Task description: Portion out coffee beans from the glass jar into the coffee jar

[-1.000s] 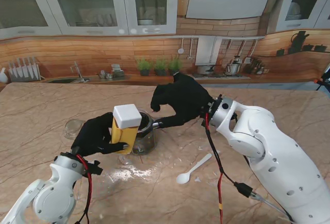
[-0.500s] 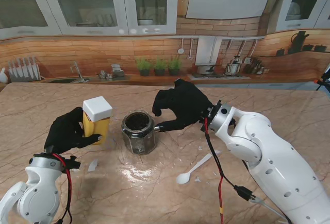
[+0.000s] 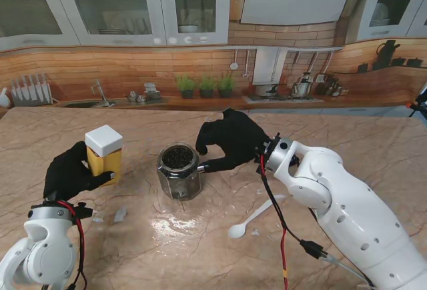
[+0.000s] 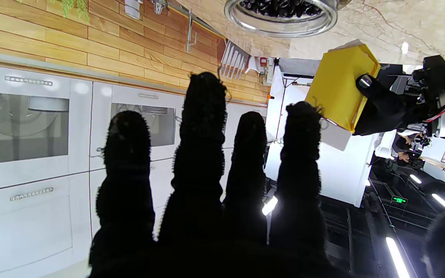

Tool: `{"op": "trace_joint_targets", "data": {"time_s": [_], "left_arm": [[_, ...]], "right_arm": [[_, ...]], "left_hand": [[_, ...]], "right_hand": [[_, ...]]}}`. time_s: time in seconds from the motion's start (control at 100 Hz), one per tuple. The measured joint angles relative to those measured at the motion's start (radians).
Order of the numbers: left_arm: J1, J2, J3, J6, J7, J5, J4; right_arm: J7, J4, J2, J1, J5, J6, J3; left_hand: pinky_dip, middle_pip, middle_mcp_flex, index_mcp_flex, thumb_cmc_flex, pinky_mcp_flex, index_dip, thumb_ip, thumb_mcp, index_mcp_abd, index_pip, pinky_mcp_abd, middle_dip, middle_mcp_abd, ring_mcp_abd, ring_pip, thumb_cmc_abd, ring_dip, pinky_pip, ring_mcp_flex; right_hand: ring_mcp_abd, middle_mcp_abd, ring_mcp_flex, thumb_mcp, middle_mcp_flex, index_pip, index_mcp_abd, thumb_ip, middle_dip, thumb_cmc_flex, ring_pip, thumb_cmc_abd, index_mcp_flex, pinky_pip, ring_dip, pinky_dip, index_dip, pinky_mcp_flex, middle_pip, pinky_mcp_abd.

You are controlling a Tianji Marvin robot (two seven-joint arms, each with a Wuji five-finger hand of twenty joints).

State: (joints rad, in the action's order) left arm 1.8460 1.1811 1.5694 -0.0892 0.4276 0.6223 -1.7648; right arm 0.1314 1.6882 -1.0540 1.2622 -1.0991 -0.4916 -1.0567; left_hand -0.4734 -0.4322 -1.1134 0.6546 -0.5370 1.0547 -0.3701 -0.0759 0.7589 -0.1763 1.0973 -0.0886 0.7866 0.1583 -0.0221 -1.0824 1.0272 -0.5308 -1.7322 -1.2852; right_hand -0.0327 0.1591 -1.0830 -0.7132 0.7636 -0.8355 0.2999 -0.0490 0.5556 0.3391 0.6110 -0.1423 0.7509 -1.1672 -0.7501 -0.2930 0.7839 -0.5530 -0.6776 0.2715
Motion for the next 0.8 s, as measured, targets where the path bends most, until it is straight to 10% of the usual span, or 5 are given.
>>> {"op": "trace_joint_targets", "data": {"time_s": [0.8], "left_arm": [[-0.34,0.022,-0.093,0.164,0.136,0.021,0.309]], "right_arm": [[0.008,-0.078,-0.008,-0.041,0.038,0.01,0.067]], "left_hand": [[0.026,0.011,0.009,-0.02,0.0,-0.004,-0.014,0.0,0.0,0.0,0.002,-0.029,0.0,-0.005,-0.02,0.06,-0.019,0.015,0.03,0.0]], "right_hand": [[0.0,0.001,0.0,-0.001,0.001,-0.025,0.008,0.0,0.011,0.0,0.0,0.0,0.017,0.003,0.0,0.0,0.0,0.0,-0.017,0.0]]}}
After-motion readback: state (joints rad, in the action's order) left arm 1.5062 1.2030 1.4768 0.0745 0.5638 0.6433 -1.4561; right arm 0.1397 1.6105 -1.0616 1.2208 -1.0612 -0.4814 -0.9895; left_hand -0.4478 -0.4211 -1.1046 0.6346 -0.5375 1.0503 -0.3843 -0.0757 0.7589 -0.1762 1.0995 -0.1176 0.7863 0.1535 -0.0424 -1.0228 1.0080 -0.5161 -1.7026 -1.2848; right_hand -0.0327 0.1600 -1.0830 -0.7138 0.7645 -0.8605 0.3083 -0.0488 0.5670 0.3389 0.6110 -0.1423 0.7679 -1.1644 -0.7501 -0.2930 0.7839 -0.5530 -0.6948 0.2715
